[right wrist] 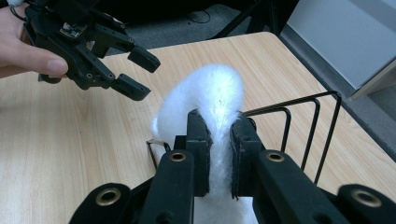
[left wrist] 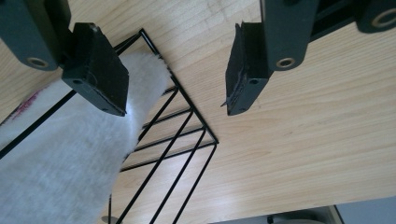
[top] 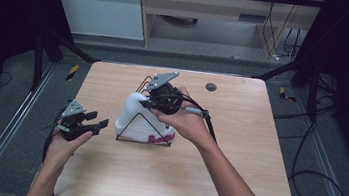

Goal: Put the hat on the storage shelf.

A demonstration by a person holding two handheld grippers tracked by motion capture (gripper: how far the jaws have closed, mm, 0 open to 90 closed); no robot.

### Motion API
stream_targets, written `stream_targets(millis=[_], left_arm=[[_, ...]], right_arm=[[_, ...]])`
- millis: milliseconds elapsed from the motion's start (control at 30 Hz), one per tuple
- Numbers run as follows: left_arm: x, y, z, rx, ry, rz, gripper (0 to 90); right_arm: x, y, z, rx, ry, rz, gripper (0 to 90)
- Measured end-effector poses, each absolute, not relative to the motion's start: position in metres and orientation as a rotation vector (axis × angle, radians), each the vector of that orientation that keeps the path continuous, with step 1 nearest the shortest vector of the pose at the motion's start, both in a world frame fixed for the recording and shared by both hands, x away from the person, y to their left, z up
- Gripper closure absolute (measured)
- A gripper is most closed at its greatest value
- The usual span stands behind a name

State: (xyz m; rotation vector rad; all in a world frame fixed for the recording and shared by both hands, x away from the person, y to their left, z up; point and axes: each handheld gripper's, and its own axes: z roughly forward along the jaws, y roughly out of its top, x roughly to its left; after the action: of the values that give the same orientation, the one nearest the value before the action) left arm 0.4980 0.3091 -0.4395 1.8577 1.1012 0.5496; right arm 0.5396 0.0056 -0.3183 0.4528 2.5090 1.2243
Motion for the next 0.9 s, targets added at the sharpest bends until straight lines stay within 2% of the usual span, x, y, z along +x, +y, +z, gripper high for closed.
stream_targets(millis=[267,400,567,900], left_arm=[[0.499,0.311,-0.444,1.892,1.123,0.587,34.6],[0.499,0.312,-0.449,1.907,1.147,0.597,27.4],[0.5,0.313,-0.454,1.921,1.173,0.597,16.6],[0.5,0.309,-0.461,2.001,1.157,0.612,5.3]], right_arm=[[0.54,0.007,-0.321,0.463,2.516,1.218,79.2],[0.539,0.004,-0.32,0.48,2.503,1.247,69.8],[0.536,-0.002,-0.313,0.518,2.481,1.279,53.3],[0.529,-0.022,-0.31,0.582,2.421,1.264,30.1]])
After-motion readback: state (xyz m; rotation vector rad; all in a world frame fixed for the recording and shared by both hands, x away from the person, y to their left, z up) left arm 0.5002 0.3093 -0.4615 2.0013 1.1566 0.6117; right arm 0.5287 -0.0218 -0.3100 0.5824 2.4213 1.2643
